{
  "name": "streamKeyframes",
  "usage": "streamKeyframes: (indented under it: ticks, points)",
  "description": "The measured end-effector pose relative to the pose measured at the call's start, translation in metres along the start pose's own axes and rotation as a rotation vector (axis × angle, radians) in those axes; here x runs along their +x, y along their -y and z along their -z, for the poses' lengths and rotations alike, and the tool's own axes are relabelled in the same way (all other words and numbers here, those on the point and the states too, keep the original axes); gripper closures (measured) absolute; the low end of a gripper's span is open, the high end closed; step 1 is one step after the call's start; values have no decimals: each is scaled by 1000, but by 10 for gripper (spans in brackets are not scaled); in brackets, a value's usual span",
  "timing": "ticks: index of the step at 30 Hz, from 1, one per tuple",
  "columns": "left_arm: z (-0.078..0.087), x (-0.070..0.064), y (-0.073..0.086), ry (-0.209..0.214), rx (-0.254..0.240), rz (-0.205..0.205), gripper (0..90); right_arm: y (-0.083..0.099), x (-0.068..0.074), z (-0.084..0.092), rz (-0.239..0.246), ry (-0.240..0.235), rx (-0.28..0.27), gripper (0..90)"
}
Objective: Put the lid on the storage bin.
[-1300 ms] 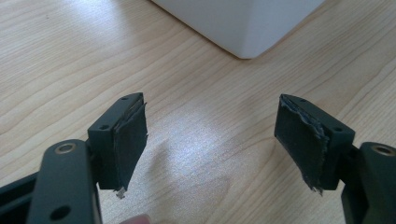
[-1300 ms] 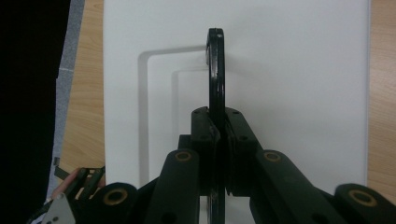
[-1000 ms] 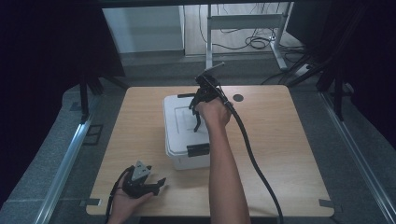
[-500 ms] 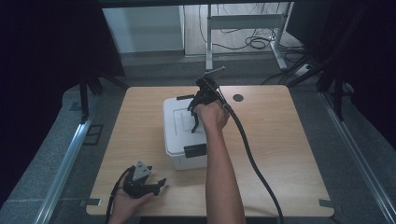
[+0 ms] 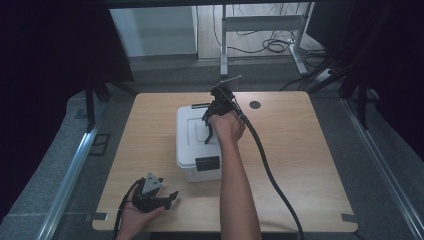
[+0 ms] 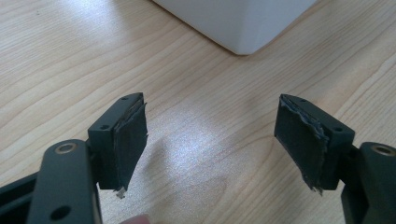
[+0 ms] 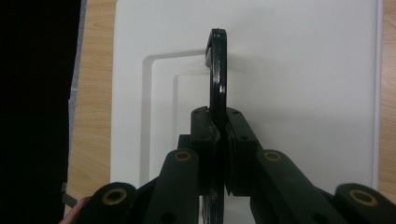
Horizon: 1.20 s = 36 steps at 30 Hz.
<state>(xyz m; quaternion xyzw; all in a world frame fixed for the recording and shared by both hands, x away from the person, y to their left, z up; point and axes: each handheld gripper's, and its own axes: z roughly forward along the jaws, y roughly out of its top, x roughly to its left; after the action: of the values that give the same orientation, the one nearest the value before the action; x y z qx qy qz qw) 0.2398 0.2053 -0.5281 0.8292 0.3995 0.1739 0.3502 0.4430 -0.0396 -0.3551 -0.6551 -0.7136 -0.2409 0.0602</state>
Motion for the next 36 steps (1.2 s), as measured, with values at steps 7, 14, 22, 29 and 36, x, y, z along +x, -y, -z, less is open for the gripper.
streamKeyframes:
  ticks: [7,14,22,29,36]
  points:
    - [0,0,0,-1,2,0,256,0,2,0,56,23,-2,748]
    - [0,1,1,-4,6,-1,256,-2,4,10,97,-8,-25,672]
    - [0,2,2,-14,9,2,256,-3,0,24,172,11,-48,575]
    - [1,3,3,-19,10,3,255,0,-3,31,234,6,-56,530]
    - [0,4,3,-23,16,3,255,2,-14,39,267,-9,-81,508]
